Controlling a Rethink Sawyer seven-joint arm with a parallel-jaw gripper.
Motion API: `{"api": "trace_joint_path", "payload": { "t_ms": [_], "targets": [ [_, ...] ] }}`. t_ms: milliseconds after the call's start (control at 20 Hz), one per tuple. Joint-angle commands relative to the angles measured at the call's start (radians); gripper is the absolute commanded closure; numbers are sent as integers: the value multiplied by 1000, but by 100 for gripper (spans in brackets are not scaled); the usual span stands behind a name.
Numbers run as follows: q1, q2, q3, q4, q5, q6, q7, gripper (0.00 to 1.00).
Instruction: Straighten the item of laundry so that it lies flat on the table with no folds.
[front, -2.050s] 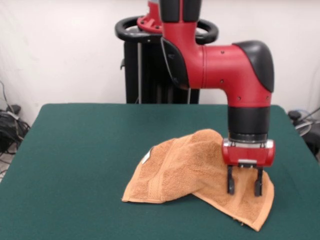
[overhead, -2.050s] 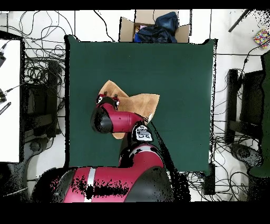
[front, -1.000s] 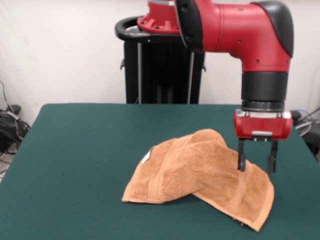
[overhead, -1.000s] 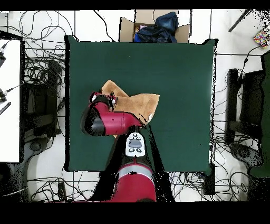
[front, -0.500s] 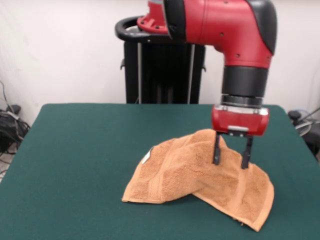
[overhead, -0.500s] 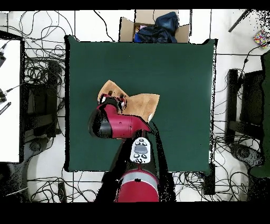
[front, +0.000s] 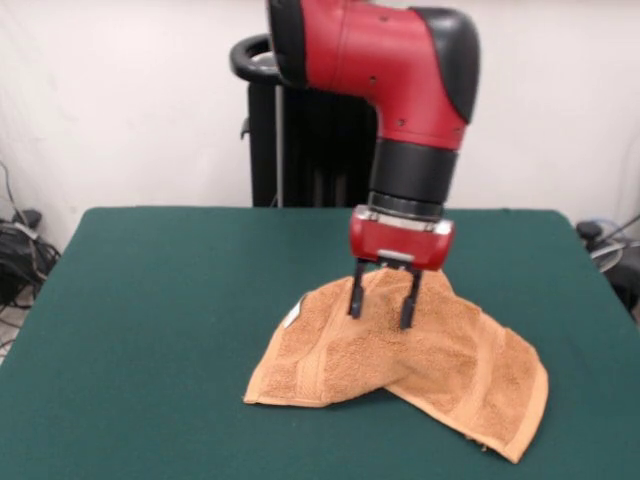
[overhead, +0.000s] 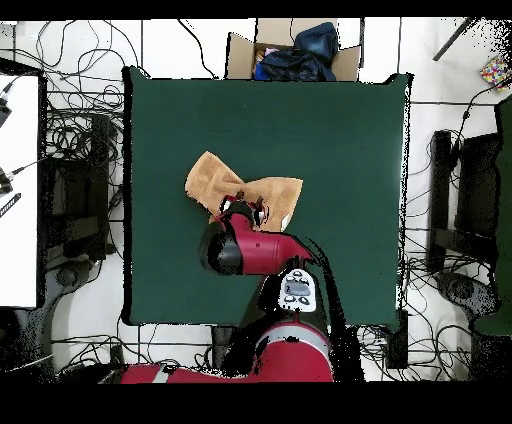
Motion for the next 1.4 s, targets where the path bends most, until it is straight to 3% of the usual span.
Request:
{"api": "trace_joint_path", "payload": {
  "t_ms": [50,850,1250,1400],
  "targets": [
    [-17,115,-10,-5,-54,-95,110,0],
    [-43,175,-72,5,-106,-207,107,0],
    [-128,-2,-1,44,-185,-19,66,0],
    [-153,-20,19,44,-207,-3,66,0]
  ]
}}
